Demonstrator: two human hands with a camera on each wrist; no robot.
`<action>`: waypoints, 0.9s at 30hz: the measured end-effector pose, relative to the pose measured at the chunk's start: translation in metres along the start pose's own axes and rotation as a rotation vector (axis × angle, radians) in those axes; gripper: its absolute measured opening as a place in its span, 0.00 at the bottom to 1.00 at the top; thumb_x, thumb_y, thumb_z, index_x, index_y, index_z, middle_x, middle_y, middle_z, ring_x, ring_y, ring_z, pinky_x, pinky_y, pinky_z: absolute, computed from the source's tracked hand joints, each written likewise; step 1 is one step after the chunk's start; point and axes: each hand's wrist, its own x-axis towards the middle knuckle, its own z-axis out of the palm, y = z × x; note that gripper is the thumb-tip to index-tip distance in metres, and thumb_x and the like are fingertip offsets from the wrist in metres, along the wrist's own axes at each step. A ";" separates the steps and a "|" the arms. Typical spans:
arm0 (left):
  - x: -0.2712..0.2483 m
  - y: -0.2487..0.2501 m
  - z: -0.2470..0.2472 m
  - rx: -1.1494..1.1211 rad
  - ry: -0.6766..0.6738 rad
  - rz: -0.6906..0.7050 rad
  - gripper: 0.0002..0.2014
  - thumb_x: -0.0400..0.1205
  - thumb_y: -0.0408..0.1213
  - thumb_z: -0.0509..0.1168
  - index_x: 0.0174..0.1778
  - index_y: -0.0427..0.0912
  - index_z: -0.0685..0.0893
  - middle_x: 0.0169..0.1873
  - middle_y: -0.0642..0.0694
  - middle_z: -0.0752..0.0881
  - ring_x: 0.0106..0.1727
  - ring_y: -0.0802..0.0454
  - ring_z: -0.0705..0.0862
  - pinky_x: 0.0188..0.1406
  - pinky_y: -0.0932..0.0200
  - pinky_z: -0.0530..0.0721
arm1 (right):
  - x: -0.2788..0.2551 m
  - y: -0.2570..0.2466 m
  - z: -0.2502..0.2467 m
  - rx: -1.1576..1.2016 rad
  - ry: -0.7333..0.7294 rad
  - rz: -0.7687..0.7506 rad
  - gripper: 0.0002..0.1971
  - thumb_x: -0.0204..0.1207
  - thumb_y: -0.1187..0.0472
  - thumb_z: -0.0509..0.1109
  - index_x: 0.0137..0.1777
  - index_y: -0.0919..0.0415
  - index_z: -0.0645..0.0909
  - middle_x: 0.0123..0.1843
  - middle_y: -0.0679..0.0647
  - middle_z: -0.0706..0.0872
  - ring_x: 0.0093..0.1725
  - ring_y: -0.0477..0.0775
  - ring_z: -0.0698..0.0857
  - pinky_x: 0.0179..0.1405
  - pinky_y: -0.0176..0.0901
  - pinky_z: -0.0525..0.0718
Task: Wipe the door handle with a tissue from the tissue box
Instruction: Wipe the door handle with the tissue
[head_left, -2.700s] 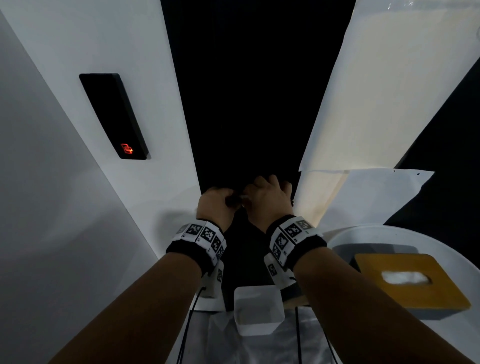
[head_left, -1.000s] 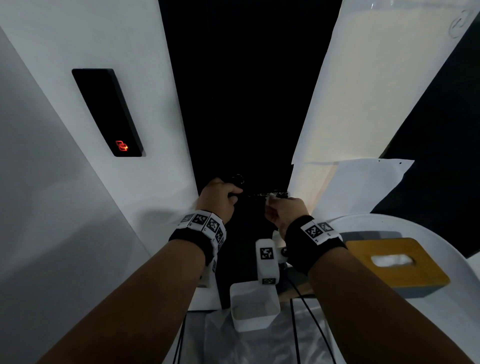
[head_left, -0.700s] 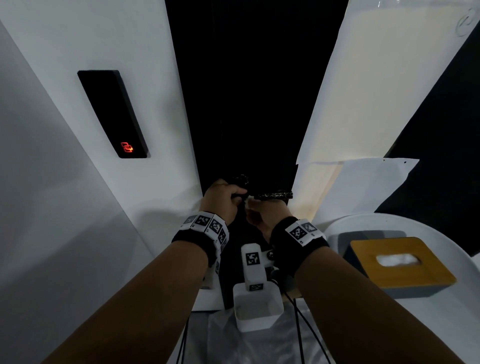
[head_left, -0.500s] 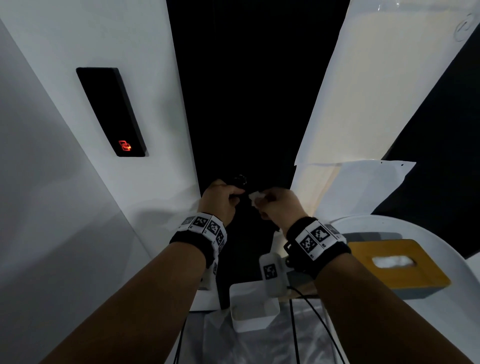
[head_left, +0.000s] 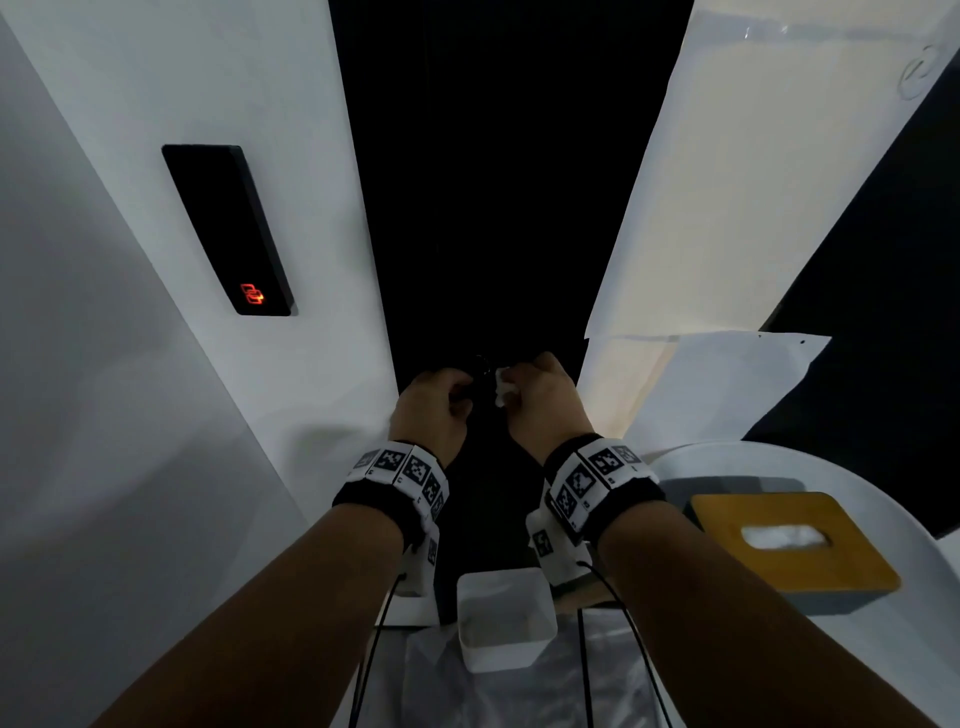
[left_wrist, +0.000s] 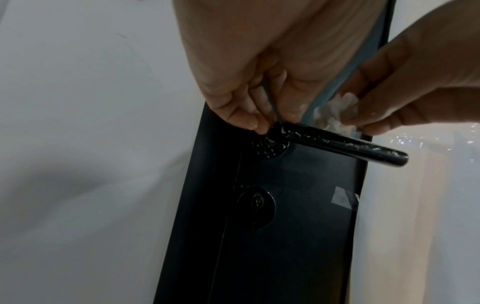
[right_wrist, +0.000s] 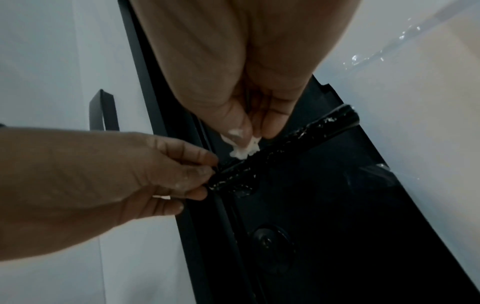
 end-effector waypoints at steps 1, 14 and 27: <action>-0.001 0.001 -0.001 -0.013 0.022 -0.022 0.14 0.77 0.36 0.66 0.58 0.51 0.82 0.55 0.48 0.87 0.54 0.48 0.86 0.57 0.52 0.84 | 0.000 -0.001 -0.003 0.026 0.010 0.010 0.13 0.72 0.70 0.64 0.56 0.68 0.81 0.57 0.66 0.80 0.52 0.66 0.81 0.48 0.45 0.80; -0.003 0.018 0.010 0.026 -0.006 0.121 0.13 0.73 0.46 0.71 0.53 0.51 0.87 0.55 0.49 0.83 0.56 0.45 0.83 0.54 0.46 0.85 | -0.003 0.007 -0.024 0.068 -0.001 0.122 0.14 0.69 0.66 0.63 0.55 0.60 0.75 0.49 0.61 0.86 0.50 0.64 0.84 0.46 0.50 0.84; -0.007 0.008 -0.003 0.013 0.135 0.083 0.06 0.78 0.38 0.68 0.48 0.44 0.87 0.48 0.43 0.86 0.47 0.45 0.84 0.49 0.53 0.83 | -0.006 0.016 -0.023 -0.385 -0.029 -0.043 0.13 0.72 0.55 0.62 0.52 0.55 0.84 0.53 0.53 0.83 0.58 0.62 0.74 0.52 0.52 0.69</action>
